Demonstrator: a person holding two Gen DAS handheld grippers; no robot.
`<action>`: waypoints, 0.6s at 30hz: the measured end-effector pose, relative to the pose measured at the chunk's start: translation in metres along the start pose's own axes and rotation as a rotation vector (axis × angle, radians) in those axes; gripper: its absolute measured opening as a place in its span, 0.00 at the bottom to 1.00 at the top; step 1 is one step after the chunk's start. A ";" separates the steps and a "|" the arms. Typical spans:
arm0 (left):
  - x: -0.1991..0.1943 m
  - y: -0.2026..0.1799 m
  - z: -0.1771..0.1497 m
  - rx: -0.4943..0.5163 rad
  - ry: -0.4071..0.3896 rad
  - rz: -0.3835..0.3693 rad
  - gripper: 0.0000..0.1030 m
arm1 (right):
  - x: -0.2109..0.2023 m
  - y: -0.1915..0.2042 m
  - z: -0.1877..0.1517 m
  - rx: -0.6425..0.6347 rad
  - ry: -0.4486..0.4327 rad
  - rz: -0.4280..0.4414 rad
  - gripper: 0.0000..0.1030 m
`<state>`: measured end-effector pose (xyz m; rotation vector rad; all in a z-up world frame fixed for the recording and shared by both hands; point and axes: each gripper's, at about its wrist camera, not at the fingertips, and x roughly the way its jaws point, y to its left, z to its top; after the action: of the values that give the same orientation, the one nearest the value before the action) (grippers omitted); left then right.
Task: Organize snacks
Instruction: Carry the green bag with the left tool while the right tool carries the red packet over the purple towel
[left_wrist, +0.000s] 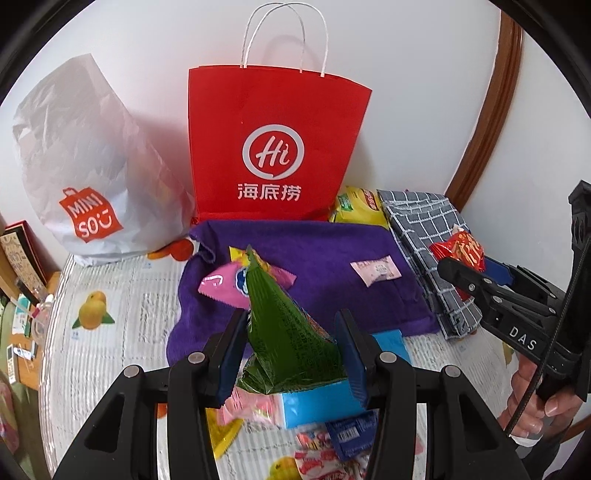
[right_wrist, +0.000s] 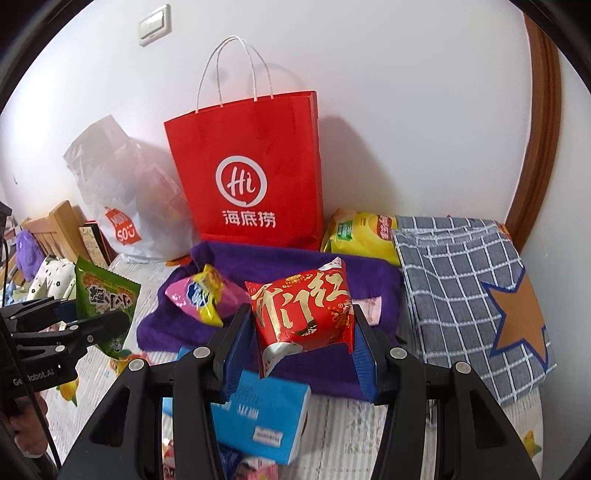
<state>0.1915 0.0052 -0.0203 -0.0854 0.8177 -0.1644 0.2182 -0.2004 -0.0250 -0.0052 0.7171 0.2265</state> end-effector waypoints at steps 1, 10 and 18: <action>0.002 0.001 0.003 0.000 0.000 0.002 0.45 | 0.004 0.000 0.004 0.000 0.001 0.002 0.49; 0.024 0.013 0.029 -0.004 0.000 0.023 0.45 | 0.037 -0.003 0.031 -0.010 0.006 0.011 0.49; 0.046 0.031 0.049 -0.034 0.008 0.032 0.45 | 0.060 -0.011 0.050 -0.020 0.004 0.000 0.49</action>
<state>0.2615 0.0279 -0.0245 -0.1034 0.8293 -0.1210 0.2972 -0.1950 -0.0275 -0.0252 0.7190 0.2336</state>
